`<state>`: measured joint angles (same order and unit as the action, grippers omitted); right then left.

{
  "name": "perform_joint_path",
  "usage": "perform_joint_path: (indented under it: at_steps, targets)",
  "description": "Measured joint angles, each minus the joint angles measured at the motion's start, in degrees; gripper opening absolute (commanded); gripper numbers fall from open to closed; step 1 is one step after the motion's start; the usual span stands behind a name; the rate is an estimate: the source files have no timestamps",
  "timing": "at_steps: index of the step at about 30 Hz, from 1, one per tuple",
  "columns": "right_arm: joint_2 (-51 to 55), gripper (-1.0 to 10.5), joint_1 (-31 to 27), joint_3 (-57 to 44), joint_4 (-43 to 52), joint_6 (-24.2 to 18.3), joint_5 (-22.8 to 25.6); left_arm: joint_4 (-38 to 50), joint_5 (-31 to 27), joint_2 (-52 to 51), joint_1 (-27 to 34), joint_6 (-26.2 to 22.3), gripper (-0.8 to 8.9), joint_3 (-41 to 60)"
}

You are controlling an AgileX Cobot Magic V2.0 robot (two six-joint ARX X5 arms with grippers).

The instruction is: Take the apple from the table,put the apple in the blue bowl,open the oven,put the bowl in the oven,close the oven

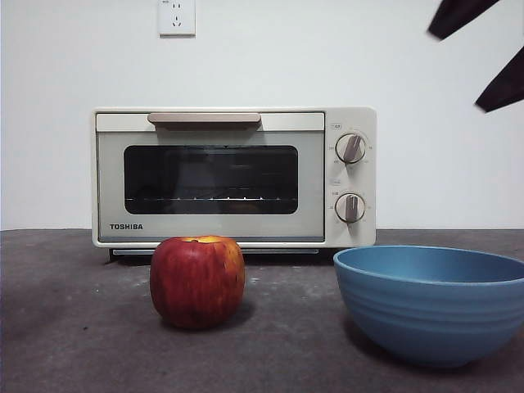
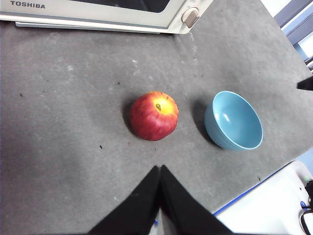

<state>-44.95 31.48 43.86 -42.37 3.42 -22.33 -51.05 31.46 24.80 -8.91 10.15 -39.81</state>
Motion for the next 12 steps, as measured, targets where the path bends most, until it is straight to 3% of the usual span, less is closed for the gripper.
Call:
perform_joint_path:
  at_steps: [12]
  targets:
    - [-17.09,4.8,9.11,3.82,11.80,3.80,2.47,0.66,0.02,0.00,0.00,-0.02,0.07,0.00]
